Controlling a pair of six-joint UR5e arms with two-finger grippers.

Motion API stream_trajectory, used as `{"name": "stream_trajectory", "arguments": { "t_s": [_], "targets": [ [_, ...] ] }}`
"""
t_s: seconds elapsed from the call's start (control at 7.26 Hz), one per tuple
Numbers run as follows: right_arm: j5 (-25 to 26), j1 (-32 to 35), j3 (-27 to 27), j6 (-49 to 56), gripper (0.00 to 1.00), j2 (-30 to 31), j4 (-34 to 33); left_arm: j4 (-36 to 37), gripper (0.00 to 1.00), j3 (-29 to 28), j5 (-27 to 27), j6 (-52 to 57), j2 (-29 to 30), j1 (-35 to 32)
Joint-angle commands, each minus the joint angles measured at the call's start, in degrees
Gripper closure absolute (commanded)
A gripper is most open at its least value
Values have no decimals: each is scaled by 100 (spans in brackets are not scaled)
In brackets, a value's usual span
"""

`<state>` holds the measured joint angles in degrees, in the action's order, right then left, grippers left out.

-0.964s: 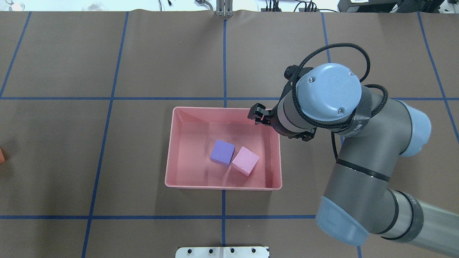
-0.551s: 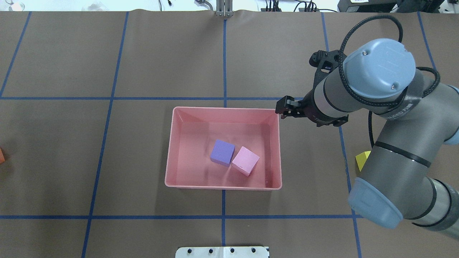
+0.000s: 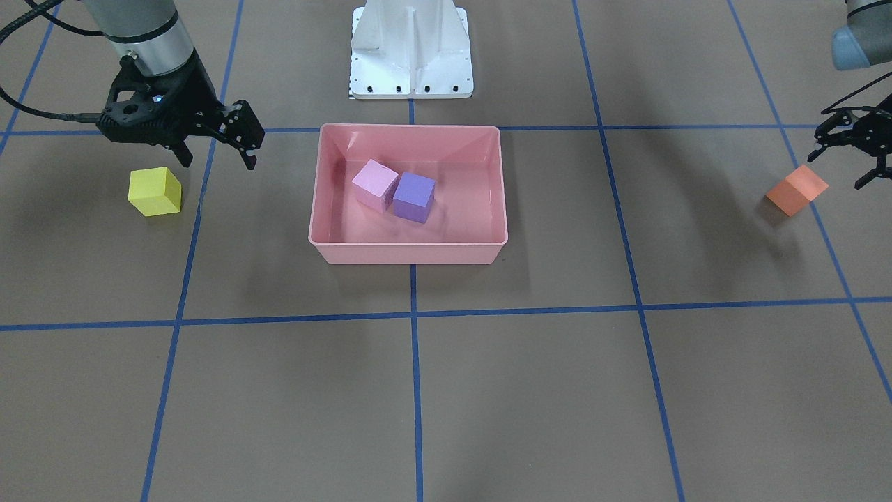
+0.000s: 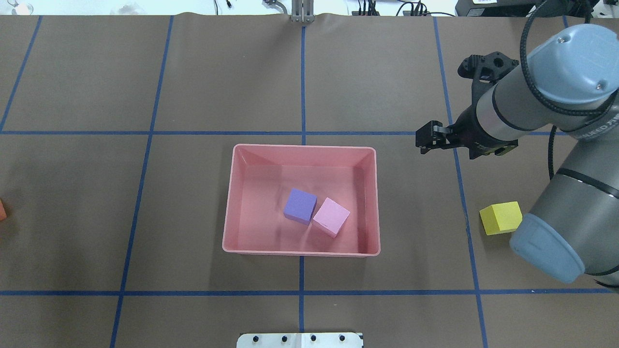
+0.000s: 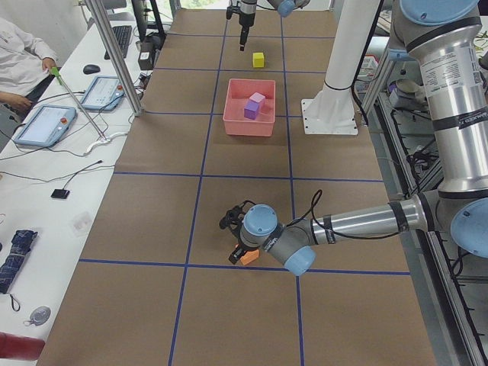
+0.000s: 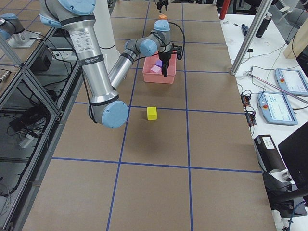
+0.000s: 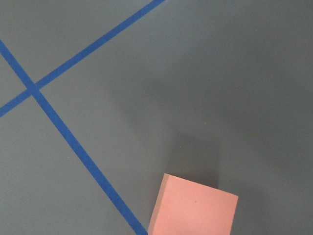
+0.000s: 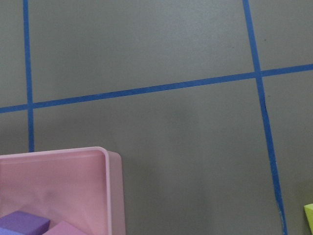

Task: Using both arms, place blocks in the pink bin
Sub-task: 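Open the right gripper and raise it away from the bin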

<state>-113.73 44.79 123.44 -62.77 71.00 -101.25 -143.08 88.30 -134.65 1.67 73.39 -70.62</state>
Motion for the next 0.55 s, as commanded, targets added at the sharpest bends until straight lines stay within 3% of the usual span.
{"name": "stream_trajectory", "arguments": {
  "t_s": [0.0, 0.41],
  "targets": [
    [-463, 537, 13, 876, 0, 387, 0, -27, 0, -6, 210, -52, 9, 363],
    [-720, 944, 22, 1461, 0, 679, 0, -27, 0, -58, 352, 209, 26, 532]
  ]
}}
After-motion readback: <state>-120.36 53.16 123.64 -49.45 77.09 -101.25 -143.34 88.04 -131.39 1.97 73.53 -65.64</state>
